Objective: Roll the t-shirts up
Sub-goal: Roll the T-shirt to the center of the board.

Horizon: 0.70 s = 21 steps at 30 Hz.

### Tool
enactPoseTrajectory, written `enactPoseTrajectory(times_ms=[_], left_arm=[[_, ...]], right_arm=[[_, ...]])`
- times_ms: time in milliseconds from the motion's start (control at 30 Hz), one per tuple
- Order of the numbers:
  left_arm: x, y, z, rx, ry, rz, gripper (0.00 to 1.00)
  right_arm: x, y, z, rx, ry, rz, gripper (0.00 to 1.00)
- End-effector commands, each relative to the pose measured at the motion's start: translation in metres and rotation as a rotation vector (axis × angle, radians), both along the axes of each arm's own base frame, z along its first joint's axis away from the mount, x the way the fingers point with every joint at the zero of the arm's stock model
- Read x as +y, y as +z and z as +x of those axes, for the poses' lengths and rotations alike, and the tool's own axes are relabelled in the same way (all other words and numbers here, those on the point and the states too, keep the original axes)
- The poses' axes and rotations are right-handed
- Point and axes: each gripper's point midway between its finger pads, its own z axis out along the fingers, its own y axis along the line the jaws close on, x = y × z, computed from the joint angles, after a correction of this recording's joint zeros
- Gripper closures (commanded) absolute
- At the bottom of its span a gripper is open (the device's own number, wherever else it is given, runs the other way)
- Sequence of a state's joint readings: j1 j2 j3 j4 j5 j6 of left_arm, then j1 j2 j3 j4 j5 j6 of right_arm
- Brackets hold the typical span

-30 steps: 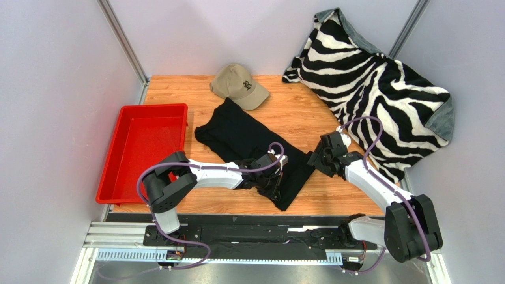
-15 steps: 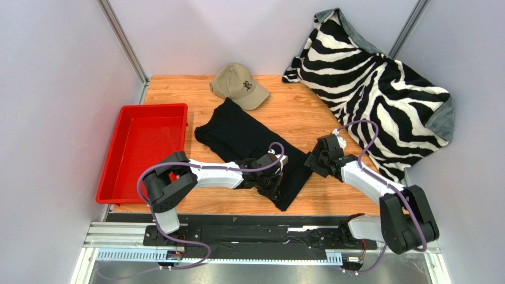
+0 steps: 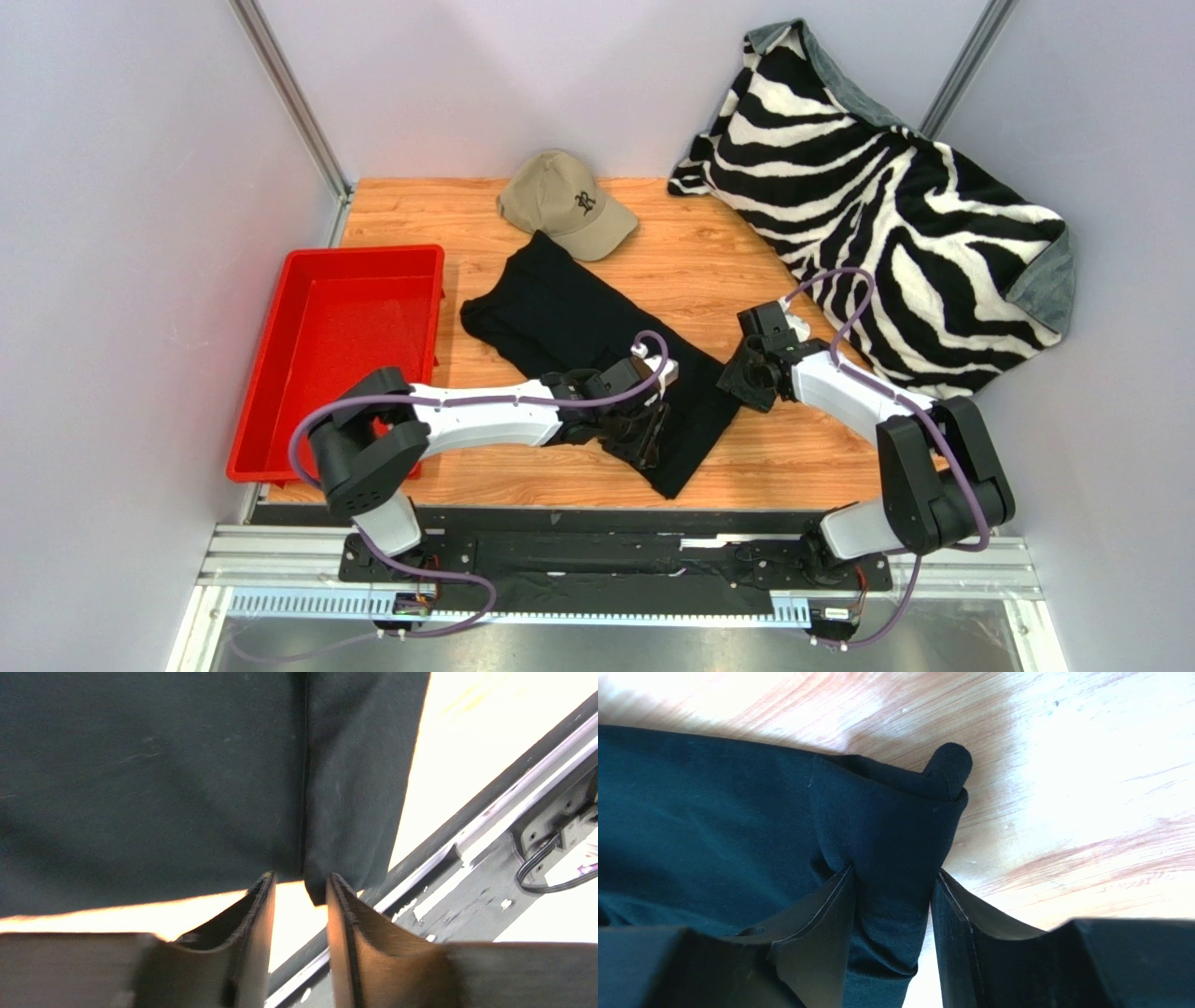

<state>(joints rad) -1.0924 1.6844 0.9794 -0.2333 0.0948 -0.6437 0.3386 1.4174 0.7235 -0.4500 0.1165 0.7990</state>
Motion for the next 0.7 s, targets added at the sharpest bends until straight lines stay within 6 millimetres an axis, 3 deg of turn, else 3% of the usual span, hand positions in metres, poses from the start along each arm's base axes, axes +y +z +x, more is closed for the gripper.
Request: enactPoseTrajectory(times_ms=[0,33,100,233,467,667], left_arm=[[-0.006,0.053,0.017,-0.208,-0.037,0.012,0.55],[-0.015,0.062,0.017,-0.239,-0.057,0.004,0.52],[-0.020,0.058,0.020,-0.269,-0.059,0.038,0.48],[-0.050,0.068,0.019,-0.357,-0.094,0.043,0.44],[-0.074,0.051,0.037,-0.451,-0.076,0.098,0.43],[-0.085,0.035,0.035,-0.480,-0.076,0.104,0.43]], right_arm=[[-0.004,0.005,0.007,0.005,-0.004,-0.047,0.54],[-0.005,0.005,0.007,0.008,-0.005,-0.049,0.54],[-0.005,0.006,0.008,0.009,-0.008,-0.050,0.54],[-0.003,0.004,0.008,0.022,-0.006,-0.049,0.55],[-0.001,-0.001,0.008,0.041,-0.002,-0.045,0.55],[0.000,-0.008,0.008,0.055,-0.003,-0.041,0.55]])
